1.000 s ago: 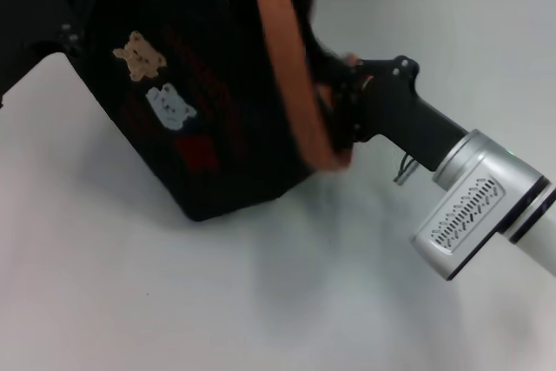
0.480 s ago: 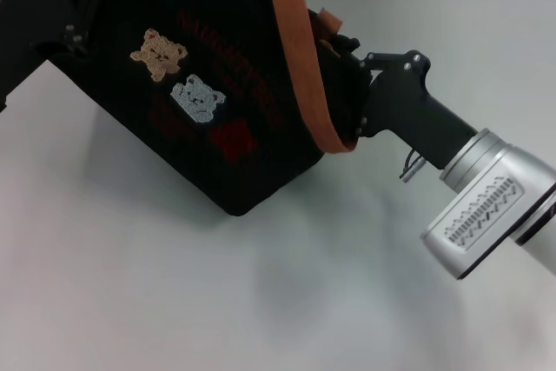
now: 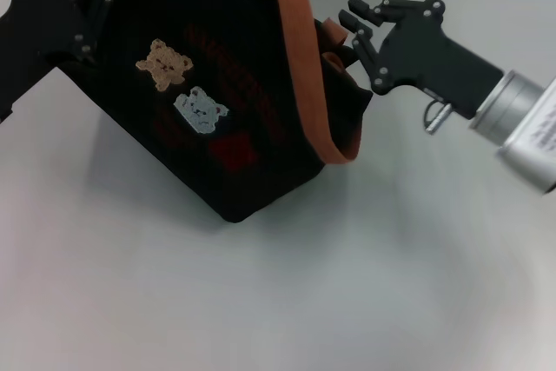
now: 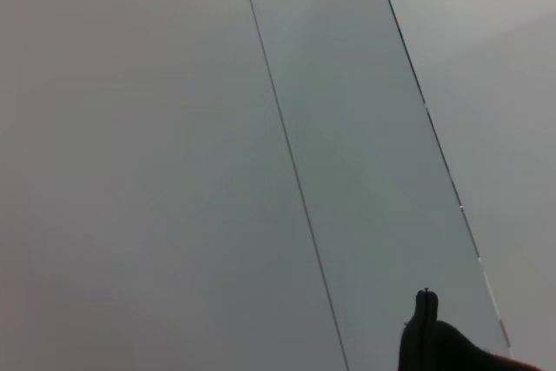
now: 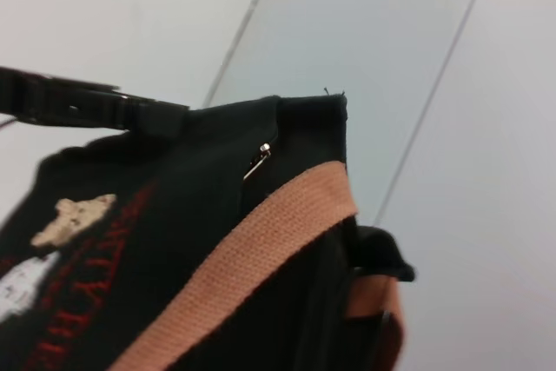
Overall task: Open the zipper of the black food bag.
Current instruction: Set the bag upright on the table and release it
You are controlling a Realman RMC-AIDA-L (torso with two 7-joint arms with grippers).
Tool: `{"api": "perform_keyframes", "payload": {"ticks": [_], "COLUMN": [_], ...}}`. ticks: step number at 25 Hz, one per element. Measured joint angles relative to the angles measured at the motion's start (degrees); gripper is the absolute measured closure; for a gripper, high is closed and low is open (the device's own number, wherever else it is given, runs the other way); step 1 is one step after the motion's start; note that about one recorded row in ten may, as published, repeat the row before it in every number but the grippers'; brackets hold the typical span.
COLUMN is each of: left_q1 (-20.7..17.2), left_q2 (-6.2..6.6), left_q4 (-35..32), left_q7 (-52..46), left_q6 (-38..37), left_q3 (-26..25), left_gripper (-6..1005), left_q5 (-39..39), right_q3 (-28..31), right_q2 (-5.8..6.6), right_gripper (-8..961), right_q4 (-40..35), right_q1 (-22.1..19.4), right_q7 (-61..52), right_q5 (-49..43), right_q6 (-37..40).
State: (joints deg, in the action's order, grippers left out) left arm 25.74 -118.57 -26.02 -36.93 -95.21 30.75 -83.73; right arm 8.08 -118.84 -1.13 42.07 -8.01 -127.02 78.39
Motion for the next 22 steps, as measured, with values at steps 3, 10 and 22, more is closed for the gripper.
{"api": "perform_keyframes", "payload": {"ticks": [3,10,22], "left_q1": [0.00,0.22,0.62], "left_q2": [-0.01,-0.08,-0.09], "left_q4": [0.03,0.85,2.00], "left_q7": [0.01,0.03,0.83], "left_q6": [-0.51,-1.74,-2.67], "left_q3": [0.09,1.54,4.37], "left_gripper": [940,941,942], "left_q5": [-0.05,-0.08,-0.01], "right_q3": [-4.06,-19.72,-29.07], "right_q2": [0.05,-0.62,-0.71], "right_gripper": [867,831,829], "right_q4": [-5.63,-21.33,-25.45], "right_q1": [1.52,3.04,3.34], "right_q7": [-7.91,-24.64,-24.38], "right_q5": [-1.72,-1.83,4.88], "right_q6": [2.00,7.51,3.77]}}
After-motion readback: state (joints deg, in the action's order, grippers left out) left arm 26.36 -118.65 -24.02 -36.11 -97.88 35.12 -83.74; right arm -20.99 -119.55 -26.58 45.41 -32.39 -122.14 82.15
